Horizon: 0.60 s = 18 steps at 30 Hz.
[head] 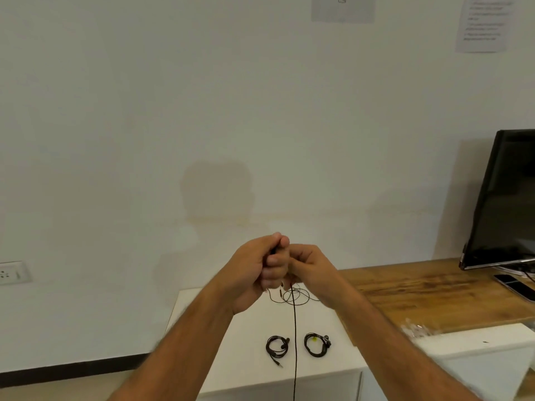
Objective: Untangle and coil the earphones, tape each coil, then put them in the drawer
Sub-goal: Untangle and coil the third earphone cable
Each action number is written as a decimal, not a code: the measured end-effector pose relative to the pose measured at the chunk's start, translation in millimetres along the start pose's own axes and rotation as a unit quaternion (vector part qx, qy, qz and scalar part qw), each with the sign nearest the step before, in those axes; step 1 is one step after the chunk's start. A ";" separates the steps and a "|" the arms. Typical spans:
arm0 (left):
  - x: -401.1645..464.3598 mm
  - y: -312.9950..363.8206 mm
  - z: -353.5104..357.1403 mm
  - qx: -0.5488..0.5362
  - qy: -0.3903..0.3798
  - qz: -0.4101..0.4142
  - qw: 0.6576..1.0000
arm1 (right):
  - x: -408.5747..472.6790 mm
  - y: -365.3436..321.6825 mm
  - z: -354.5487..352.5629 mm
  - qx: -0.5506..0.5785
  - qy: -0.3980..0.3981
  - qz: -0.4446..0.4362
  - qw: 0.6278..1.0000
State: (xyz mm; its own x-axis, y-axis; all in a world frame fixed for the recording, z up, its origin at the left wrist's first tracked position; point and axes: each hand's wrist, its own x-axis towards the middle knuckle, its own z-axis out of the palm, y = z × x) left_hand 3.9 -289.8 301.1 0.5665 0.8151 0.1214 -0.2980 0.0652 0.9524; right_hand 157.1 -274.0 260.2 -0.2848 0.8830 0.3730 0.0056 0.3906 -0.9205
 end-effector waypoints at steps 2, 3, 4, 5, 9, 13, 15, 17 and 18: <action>5.0 2.4 -2.5 -0.006 0.024 0.030 0.999 | -6.6 8.9 8.6 0.003 -0.019 0.032 0.999; 7.3 3.7 -3.5 -0.006 0.033 0.041 0.999 | -10.4 12.5 12.7 -0.001 -0.031 0.046 0.998; 9.3 4.7 -5.0 -0.001 0.041 0.051 0.998 | -14.0 15.1 16.6 -0.009 -0.043 0.058 0.997; 10.8 5.6 -6.5 0.012 0.048 0.060 0.997 | -17.5 17.6 19.7 -0.017 -0.051 0.069 0.996; 13.8 9.0 -15.0 0.121 0.084 0.103 0.984 | -27.7 20.9 21.1 -0.057 -0.065 0.105 0.991; 16.5 7.9 -22.3 0.230 0.116 0.125 0.958 | -34.8 13.8 15.1 -0.118 -0.084 0.120 0.982; 17.7 4.6 -25.4 0.273 0.127 0.132 0.945 | -36.6 6.6 11.9 -0.151 -0.080 0.119 0.978; 18.2 -0.3 -28.8 0.319 0.133 0.133 0.929 | -37.1 -1.5 8.4 -0.203 -0.060 0.105 0.972; 18.3 -3.5 -30.1 0.351 0.135 0.131 0.917 | -36.7 -5.4 6.7 -0.229 -0.045 0.096 0.968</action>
State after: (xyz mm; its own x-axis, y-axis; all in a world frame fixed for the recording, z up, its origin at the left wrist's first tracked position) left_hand -7.8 -257.8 291.6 0.3068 0.8686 0.3890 0.2255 -0.4634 0.8570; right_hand 161.2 -310.2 250.8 -0.3181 0.9327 0.1698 0.4851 0.3140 -0.8161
